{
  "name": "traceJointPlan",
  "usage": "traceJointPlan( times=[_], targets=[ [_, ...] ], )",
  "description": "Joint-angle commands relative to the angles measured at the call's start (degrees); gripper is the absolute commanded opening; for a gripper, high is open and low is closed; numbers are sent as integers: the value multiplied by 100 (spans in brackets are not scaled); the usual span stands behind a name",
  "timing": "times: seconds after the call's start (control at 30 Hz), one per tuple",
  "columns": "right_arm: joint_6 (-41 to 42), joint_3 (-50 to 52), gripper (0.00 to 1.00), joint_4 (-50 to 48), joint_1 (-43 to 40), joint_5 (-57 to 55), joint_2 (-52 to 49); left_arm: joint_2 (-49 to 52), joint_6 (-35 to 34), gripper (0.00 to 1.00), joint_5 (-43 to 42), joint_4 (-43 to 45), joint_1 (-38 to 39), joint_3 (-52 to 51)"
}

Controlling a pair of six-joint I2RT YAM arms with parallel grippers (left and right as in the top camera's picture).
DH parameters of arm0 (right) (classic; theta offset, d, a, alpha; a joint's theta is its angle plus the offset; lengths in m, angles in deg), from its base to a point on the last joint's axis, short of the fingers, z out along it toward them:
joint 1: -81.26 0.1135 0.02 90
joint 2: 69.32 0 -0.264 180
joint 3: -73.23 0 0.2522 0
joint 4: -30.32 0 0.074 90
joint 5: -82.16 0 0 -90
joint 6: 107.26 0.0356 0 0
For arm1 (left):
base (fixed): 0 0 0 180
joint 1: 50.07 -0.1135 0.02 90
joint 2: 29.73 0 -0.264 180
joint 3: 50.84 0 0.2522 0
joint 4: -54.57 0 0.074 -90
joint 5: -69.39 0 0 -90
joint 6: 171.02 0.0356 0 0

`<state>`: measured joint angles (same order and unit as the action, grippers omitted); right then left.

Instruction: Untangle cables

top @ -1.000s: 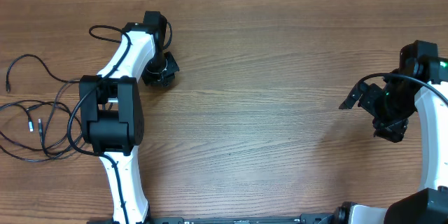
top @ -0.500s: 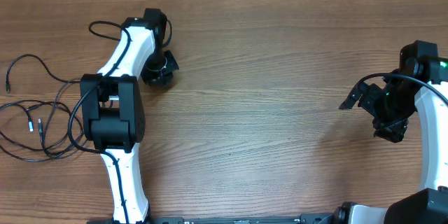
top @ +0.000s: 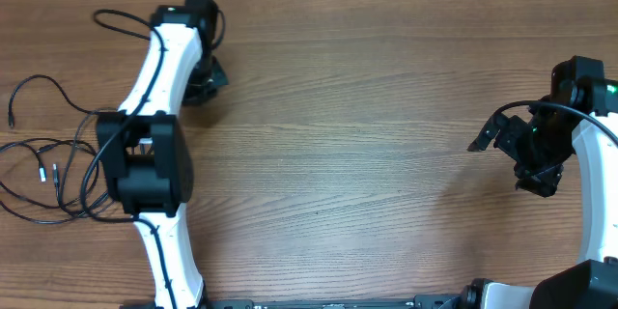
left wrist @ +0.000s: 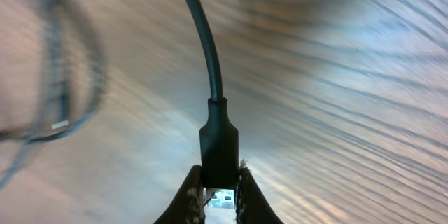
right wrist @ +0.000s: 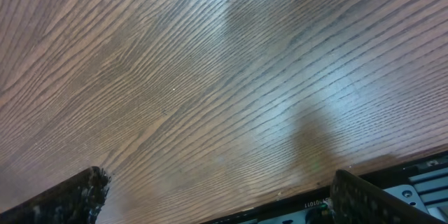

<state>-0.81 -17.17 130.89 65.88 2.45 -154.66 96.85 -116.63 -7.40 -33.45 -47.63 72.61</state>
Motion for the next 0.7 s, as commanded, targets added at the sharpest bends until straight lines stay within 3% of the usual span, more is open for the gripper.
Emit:
traceJointPlan(
  times=[0.0,0.27,0.6,0.67],
  targets=[
    [-44,11,100,-9,-2,46,37,-686,-645,5,844,-308,-376,181],
    [-44,11,100,-7,-2,46,37,-1429,-1137,5,1766,-1213,-1309,181],
    [-46,11,100,55,-2,44,37,-1893,-1062,4,1462,-1294,-3080,181],
    [-44,11,100,52,-2,46,37,-1893,-938,11,1047,-1272,-3423,181]
  ],
)
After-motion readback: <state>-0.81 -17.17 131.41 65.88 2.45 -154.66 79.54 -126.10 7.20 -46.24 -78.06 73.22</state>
